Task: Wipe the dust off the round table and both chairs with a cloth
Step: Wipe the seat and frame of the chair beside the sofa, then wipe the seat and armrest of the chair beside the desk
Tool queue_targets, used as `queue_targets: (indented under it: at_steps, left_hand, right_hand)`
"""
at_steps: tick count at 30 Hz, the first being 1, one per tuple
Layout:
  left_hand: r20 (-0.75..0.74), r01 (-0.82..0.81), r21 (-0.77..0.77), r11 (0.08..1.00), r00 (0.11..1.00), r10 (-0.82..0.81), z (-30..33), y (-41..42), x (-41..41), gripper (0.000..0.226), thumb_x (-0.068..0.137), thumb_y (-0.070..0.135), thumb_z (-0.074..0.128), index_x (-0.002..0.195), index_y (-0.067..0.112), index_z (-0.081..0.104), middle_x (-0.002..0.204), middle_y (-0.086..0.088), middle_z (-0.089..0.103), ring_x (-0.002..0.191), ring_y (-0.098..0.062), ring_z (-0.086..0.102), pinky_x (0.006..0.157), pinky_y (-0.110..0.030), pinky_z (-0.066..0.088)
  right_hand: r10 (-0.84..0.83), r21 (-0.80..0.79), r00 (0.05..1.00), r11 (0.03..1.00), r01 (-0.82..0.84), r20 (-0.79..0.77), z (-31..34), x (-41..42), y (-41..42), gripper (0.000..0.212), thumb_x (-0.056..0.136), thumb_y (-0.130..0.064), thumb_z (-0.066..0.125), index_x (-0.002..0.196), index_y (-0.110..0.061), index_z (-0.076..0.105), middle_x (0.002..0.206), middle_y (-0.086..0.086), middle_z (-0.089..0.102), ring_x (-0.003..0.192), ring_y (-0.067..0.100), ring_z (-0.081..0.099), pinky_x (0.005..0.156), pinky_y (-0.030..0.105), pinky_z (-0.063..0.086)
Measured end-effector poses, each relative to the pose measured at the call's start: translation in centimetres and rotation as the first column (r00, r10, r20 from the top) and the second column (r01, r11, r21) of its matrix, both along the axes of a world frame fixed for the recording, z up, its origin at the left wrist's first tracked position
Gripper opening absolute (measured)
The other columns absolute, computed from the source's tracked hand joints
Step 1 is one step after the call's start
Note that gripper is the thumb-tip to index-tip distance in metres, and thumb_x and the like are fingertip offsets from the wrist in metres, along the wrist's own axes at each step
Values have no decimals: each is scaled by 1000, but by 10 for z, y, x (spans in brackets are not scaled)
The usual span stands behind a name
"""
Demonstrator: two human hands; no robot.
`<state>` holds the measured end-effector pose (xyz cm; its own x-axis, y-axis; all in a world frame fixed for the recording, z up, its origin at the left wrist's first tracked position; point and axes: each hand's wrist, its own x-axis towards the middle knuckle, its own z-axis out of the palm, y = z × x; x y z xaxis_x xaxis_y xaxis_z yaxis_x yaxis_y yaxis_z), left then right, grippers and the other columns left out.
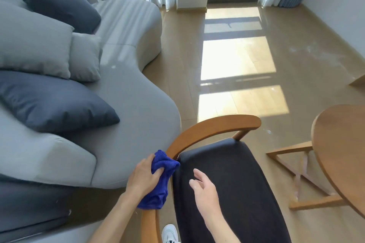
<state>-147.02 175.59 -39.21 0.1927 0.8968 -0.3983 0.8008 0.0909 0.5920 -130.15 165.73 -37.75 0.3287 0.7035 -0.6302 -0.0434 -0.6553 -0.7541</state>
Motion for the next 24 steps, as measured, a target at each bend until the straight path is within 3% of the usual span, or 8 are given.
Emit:
queue_targets:
  at_steps: [5, 8, 12, 14, 17, 21, 24]
  left_hand:
    - [73, 53, 134, 990, 995, -63, 56, -10, 35, 12, 88, 40, 57, 95, 33, 51, 89, 10, 61, 81, -10, 58, 70, -29, 48]
    - [158, 72, 166, 983, 983, -99, 97, -24, 75, 16, 86, 42, 58, 99, 35, 52, 91, 12, 63, 83, -10, 59, 73, -29, 49]
    - [185, 201, 263, 943, 949, -254, 155, -61, 143, 16, 86, 39, 57, 99, 32, 51, 91, 11, 62, 81, -9, 58, 67, -23, 46]
    - [197, 261, 285, 922, 926, -323, 183, -87, 183, 15, 86, 36, 58, 96, 27, 49, 91, 5, 62, 82, -15, 60, 70, -31, 50]
    - [192, 348, 311, 884, 888, -417, 219, -136, 243, 19, 87, 35, 56, 99, 20, 50, 95, -1, 63, 86, -22, 61, 77, -42, 52]
    - [162, 433, 388, 814, 837, -523, 253, -217, 319, 23, 88, 33, 55, 103, 18, 47, 97, -4, 61, 85, -24, 59, 74, -39, 50]
    - [188, 479, 401, 781, 791, -582, 268, -278, 372, 26, 87, 31, 56, 108, 18, 49, 96, -5, 61, 85, -26, 58, 69, -35, 45]
  right_hand:
    - [3, 47, 1000, 999, -3, 8, 38, 6, -22, 46, 95, -22, 55, 139, -31, 45, 133, -19, 50, 115, -3, 47, 97, 21, 36]
    - [-50, 99, 998, 994, 47, 25, 68, 28, -37, 55, 94, -26, 58, 143, -36, 38, 135, -20, 46, 111, -4, 46, 93, 21, 36]
    - [-110, 221, 990, 971, 88, 87, 113, 77, -72, 64, 92, -27, 62, 146, -37, 30, 136, -19, 39, 118, 2, 44, 88, 21, 39]
    - [-151, 297, 983, 948, 115, 102, 139, 111, -96, 59, 92, -22, 61, 142, -38, 36, 134, -17, 45, 117, 1, 49, 86, 18, 41]
    - [-221, 416, 968, 897, 152, 123, 181, 163, -144, 45, 92, -13, 58, 120, -45, 43, 114, -28, 49, 98, -9, 56, 65, 6, 44]
    - [-343, 489, 921, 845, 216, 184, 219, 234, -228, 46, 89, -12, 60, 128, -31, 45, 118, -17, 51, 104, 3, 53, 74, 14, 40]
    - [-435, 513, 884, 805, 298, 170, 236, 285, -295, 51, 88, -12, 62, 132, -26, 42, 126, -8, 54, 96, -2, 56, 63, 5, 44]
